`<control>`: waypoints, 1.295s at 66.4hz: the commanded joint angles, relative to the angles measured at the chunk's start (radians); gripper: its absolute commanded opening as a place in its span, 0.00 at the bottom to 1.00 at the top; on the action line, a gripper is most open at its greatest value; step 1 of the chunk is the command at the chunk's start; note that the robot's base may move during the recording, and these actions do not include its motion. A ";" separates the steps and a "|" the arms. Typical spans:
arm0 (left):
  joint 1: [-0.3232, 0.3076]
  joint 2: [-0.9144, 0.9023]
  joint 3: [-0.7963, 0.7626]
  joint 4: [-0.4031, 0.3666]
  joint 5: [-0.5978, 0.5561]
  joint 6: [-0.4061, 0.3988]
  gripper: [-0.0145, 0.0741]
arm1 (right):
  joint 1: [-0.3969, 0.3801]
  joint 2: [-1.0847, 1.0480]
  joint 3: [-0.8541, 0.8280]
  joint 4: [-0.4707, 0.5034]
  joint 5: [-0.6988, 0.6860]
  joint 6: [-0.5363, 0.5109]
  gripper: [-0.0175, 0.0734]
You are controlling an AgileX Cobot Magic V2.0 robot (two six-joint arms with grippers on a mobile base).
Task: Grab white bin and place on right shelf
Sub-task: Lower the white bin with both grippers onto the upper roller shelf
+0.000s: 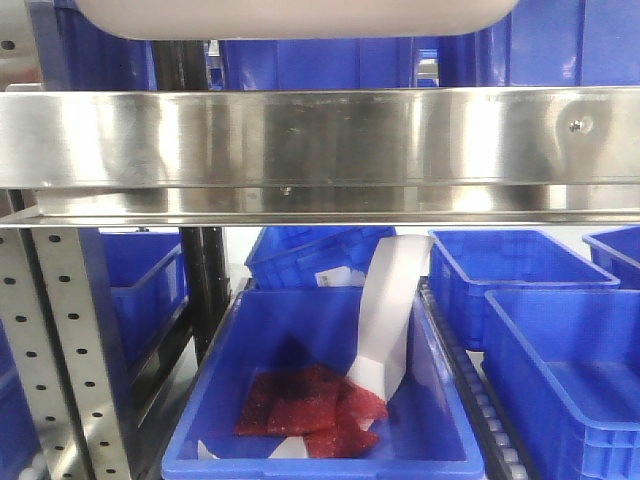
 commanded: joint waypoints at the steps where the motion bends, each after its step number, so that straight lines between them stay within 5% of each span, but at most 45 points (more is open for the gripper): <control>1: -0.039 0.020 -0.089 -0.134 0.077 0.006 0.45 | 0.015 0.020 -0.070 0.132 0.053 -0.004 0.59; 20: -0.080 0.157 -0.173 -0.148 -0.024 0.006 0.45 | 0.035 0.173 -0.164 0.183 0.001 0.000 0.60; 55: -0.077 0.232 -0.173 -0.171 -0.154 0.006 0.63 | 0.029 0.338 -0.168 0.252 -0.096 0.004 0.87; 86: 0.063 0.234 -0.173 -0.180 -0.109 0.006 0.68 | -0.114 0.340 -0.168 0.251 -0.054 -0.016 0.89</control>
